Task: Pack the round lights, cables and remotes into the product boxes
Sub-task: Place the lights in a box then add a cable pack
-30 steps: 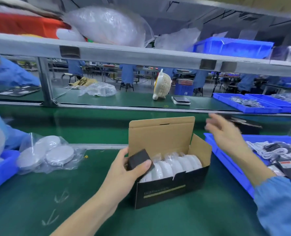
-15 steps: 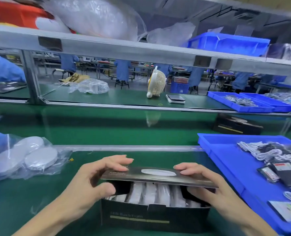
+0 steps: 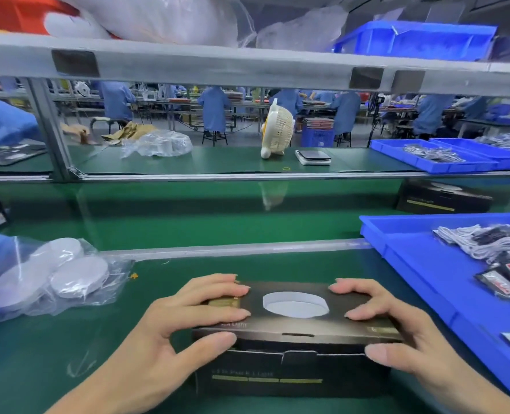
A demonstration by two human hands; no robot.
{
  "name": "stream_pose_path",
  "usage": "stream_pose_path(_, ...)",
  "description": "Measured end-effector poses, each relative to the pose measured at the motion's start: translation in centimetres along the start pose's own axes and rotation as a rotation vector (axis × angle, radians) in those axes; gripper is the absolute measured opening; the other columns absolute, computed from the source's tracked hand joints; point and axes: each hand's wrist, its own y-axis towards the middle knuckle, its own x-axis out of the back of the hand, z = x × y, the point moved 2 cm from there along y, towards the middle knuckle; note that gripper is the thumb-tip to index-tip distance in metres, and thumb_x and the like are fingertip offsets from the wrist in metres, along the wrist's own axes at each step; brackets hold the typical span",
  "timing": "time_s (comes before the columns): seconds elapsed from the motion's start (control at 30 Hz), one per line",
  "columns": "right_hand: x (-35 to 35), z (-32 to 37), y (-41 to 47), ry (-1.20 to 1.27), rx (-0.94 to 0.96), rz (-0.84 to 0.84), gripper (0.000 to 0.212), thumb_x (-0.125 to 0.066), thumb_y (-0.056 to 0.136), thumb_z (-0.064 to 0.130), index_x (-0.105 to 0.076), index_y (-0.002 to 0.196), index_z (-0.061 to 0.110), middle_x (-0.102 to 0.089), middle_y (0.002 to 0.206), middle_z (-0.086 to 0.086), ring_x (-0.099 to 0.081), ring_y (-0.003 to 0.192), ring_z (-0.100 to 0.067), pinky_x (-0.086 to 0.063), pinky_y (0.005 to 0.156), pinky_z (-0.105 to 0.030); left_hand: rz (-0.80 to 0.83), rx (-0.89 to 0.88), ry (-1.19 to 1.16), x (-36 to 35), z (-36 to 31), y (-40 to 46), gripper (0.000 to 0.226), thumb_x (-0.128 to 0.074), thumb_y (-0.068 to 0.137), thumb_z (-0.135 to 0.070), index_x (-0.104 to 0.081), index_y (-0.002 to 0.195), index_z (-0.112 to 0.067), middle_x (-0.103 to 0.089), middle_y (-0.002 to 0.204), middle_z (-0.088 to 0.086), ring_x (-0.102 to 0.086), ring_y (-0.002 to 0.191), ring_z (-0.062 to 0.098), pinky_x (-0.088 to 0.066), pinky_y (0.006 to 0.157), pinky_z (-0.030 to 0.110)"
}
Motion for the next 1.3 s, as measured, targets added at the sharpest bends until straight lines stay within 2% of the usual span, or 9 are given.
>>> stream_pose_path(0.13, -0.7, 1.5, -1.0, -0.505, 0.162, -0.056, 0.030, -0.064, 0.084, 0.051, -0.068, 0.107, 0.032, -0.052, 0.143, 0.005, -0.034, 0.142, -0.023, -0.037, 0.103, -0.022, -0.013, -0.138, 0.202, -0.2, 0.1, -0.4, 0.031, -0.058, 0.095, -0.041, -0.074, 0.115, -0.023, -0.060, 0.137, -0.008, -0.044, 0.139, 0.021, -0.034, 0.112, 0.043)
stream_pose_path(0.27, -2.1, 3.2, -1.2, -0.946, 0.338, -0.181, 0.032, -0.069, 0.079, 0.048, -0.077, 0.095, 0.021, -0.061, 0.129, -0.001, -0.053, 0.126, -0.024, -0.048, 0.095, -0.039, -0.045, -0.222, 0.289, -0.9, 0.4, -0.7, 0.034, -0.057, 0.097, -0.039, -0.072, 0.113, -0.014, -0.063, 0.133, -0.003, -0.051, 0.134, 0.023, -0.036, 0.111, 0.053)
stream_pose_path(0.33, -2.9, 3.7, -1.3, -0.945, 0.374, -0.166, 0.026, -0.069, 0.082, 0.041, -0.078, 0.098, 0.024, -0.065, 0.120, 0.004, -0.062, 0.109, -0.014, -0.052, 0.087, -0.027, -0.092, -0.233, 0.278, -1.4, 0.4, -1.0, 0.032, -0.057, 0.097, -0.036, -0.073, 0.112, -0.012, -0.065, 0.131, -0.001, -0.053, 0.131, 0.024, -0.037, 0.110, 0.055)
stream_pose_path(0.43, -4.8, 4.4, -0.4, -0.753, 0.321, -0.023, 0.015, -0.055, 0.092, 0.054, -0.067, 0.101, 0.053, -0.066, 0.099, 0.032, -0.065, 0.089, 0.009, -0.051, 0.074, -0.007, -0.151, -0.222, 0.272, -2.1, 0.1, -1.1, 0.028, -0.058, 0.096, -0.031, -0.074, 0.108, -0.012, -0.067, 0.128, -0.003, -0.055, 0.129, 0.023, -0.038, 0.110, 0.055)
stream_pose_path(0.6, -6.4, 4.3, 1.3, -1.068, 0.613, -0.022, 0.017, -0.071, 0.090, 0.019, -0.076, 0.097, 0.005, -0.070, 0.094, -0.003, -0.059, 0.077, -0.023, -0.047, 0.067, -0.027, -0.172, -0.194, 0.269, -2.5, -0.1, -1.3, 0.026, -0.059, 0.095, -0.028, -0.075, 0.106, -0.012, -0.067, 0.126, -0.003, -0.056, 0.128, 0.022, -0.037, 0.111, 0.052)
stream_pose_path(0.77, -6.7, 3.8, 0.7, -1.025, 0.693, -0.153, 0.006, -0.079, 0.080, 0.007, -0.078, 0.085, 0.010, -0.072, 0.092, 0.003, -0.058, 0.075, -0.021, -0.046, 0.053, -0.030, -0.185, -0.165, 0.245, -2.7, -0.2, -1.5, 0.024, -0.059, 0.092, -0.026, -0.074, 0.106, -0.013, -0.067, 0.126, -0.004, -0.055, 0.129, 0.022, -0.036, 0.112, 0.053)
stream_pose_path(1.03, -4.5, 4.5, 3.2, -0.603, 0.032, -0.034, 0.026, -0.091, 0.059, 0.038, -0.077, 0.079, 0.029, -0.068, 0.092, 0.021, -0.066, 0.085, -0.007, -0.050, 0.072, -0.019, -0.154, -0.135, 0.261, -2.6, -0.3, -1.3, 0.026, -0.059, 0.091, -0.028, -0.074, 0.107, -0.013, -0.066, 0.127, -0.006, -0.054, 0.130, 0.020, -0.033, 0.114, 0.050)
stream_pose_path(1.2, -4.1, 4.8, 4.6, -0.647, -0.040, 0.110, 0.028, -0.080, 0.066, 0.049, -0.077, 0.093, 0.041, -0.064, 0.107, 0.025, -0.061, 0.104, -0.003, -0.051, 0.088, -0.031, -0.171, -0.081, 0.268, -2.8, -0.7, -1.1, 0.027, -0.059, 0.090, -0.029, -0.075, 0.106, -0.013, -0.066, 0.126, -0.007, -0.052, 0.131, 0.014, -0.033, 0.115, 0.048)
stream_pose_path(1.3, -4.1, 4.4, 4.7, -0.657, -0.029, 0.163, 0.036, -0.069, 0.072, 0.055, -0.073, 0.105, 0.042, -0.056, 0.132, 0.027, -0.047, 0.125, 0.009, -0.034, 0.112, -0.029, -0.175, -0.096, 0.285, -2.8, -0.8, -1.2, 0.028, -0.059, 0.091, -0.031, -0.075, 0.106, -0.013, -0.066, 0.126, -0.008, -0.052, 0.131, 0.012, -0.032, 0.115, 0.045)
